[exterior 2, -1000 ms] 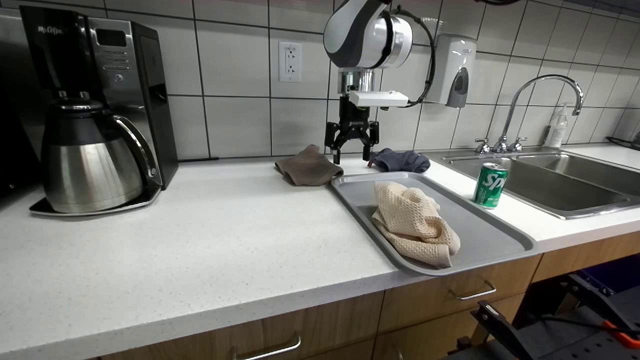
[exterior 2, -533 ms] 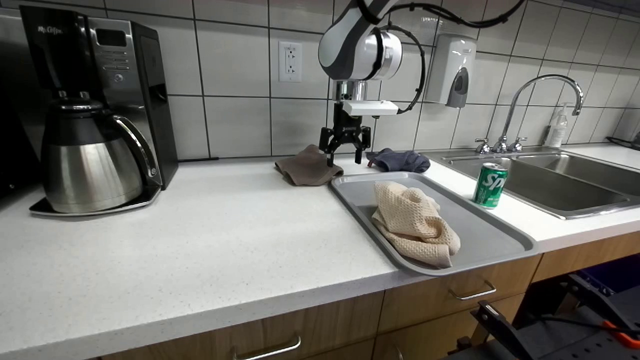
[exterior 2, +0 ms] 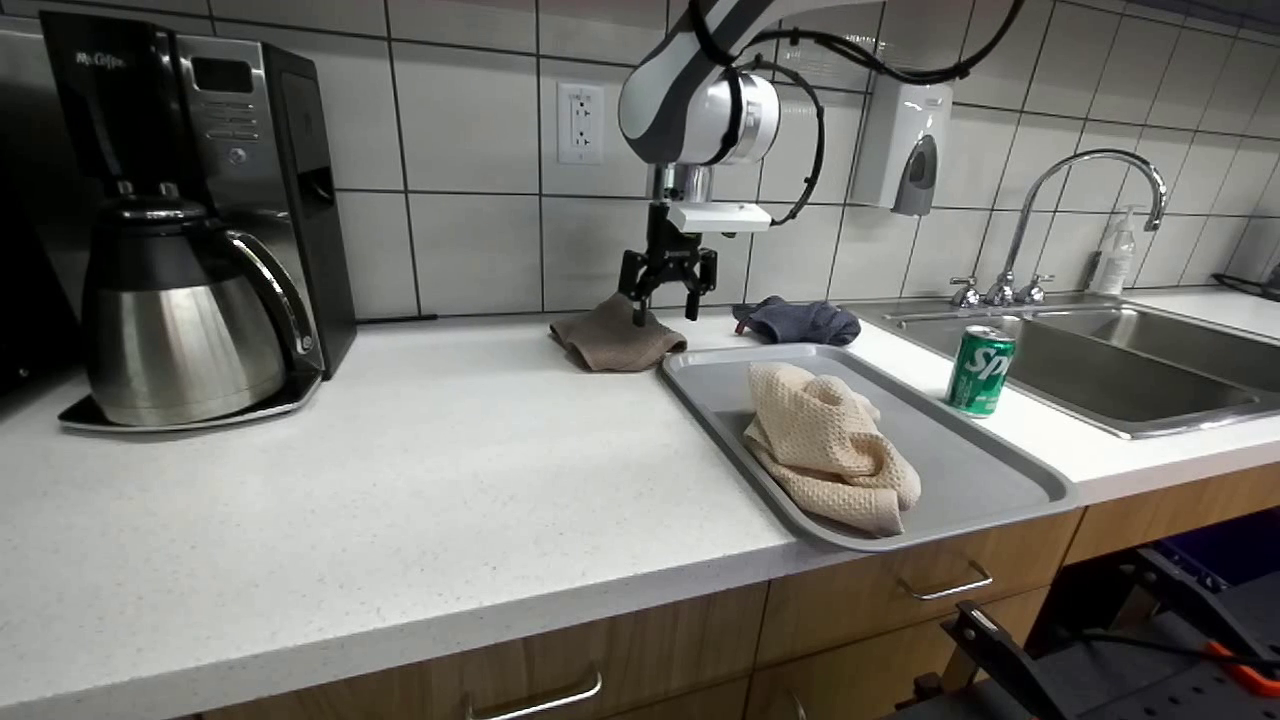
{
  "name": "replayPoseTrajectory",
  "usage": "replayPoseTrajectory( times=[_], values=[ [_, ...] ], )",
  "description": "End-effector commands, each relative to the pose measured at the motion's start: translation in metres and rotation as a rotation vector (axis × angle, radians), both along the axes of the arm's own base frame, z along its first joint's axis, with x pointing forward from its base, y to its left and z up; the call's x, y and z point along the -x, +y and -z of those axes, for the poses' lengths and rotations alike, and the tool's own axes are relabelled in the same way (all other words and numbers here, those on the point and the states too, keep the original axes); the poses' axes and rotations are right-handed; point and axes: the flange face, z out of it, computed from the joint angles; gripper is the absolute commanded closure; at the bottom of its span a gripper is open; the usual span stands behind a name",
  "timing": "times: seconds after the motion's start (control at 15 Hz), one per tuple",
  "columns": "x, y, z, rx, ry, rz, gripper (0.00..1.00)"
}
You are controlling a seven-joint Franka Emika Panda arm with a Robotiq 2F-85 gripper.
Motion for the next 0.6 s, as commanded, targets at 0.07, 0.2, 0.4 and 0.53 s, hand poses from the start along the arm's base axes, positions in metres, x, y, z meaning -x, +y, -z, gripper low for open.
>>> replayPoseTrajectory(
  times=[0.07,0.2,0.4,0.53],
  values=[
    [-0.023,0.006,0.011,-0.022,-0.006,-0.048,0.00],
    [-0.028,0.008,0.019,-0.026,-0.010,-0.056,0.00],
    [-0.035,0.014,0.024,-0.038,-0.016,-0.078,0.00],
    [-0.037,0.019,0.027,-0.035,-0.010,-0.094,0.00]
  ],
)
